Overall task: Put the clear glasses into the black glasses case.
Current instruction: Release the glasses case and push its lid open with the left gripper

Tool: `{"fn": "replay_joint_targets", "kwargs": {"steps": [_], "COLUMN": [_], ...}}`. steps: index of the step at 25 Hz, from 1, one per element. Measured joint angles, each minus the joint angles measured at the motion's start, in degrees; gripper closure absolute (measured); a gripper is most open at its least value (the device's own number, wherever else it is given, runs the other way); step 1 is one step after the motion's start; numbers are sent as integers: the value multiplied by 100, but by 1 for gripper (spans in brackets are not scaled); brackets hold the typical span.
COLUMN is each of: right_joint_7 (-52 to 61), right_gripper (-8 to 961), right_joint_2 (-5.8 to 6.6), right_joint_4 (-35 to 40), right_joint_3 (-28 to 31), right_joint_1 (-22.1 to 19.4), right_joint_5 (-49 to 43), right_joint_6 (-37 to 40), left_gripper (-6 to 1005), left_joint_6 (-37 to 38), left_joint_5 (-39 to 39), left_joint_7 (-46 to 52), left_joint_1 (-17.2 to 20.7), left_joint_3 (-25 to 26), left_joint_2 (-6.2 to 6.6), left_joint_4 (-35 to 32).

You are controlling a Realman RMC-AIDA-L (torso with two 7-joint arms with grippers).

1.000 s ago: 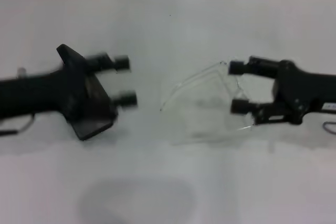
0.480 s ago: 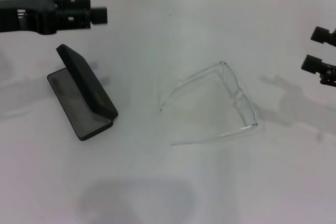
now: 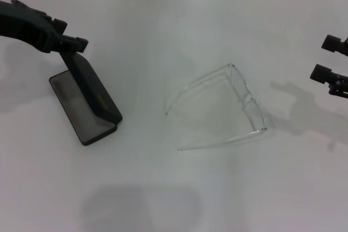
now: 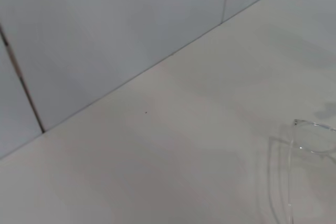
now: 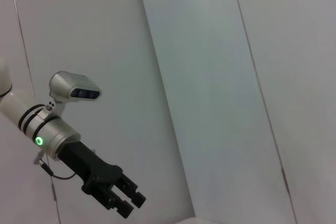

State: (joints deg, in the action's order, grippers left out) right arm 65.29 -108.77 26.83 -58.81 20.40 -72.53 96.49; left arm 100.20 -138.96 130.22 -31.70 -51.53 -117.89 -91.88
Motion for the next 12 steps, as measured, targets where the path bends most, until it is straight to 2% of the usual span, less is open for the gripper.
{"fn": "replay_joint_targets", "kwargs": {"steps": [6, 9, 12], "right_joint_7": [-46, -106, -209], "right_gripper": [71, 72, 72], "right_joint_2": [-36, -45, -57], "right_joint_4": [-3, -3, -3], "right_joint_3": [4, -17, -38], "right_joint_1": [-5, 39, 74], "right_joint_5": [0, 1, 2], "right_joint_6": [-77, -174, -257], "left_gripper": [405, 458, 457], "left_joint_6": [-114, -102, -62], "left_joint_5": [-297, -497, -576], "left_joint_7": [971, 1615, 2035], "left_joint_1": [-105, -246, -381], "left_joint_3": [56, 9, -10], "left_joint_2": [36, 105, 163], "left_joint_4": [291, 521, 731]}}
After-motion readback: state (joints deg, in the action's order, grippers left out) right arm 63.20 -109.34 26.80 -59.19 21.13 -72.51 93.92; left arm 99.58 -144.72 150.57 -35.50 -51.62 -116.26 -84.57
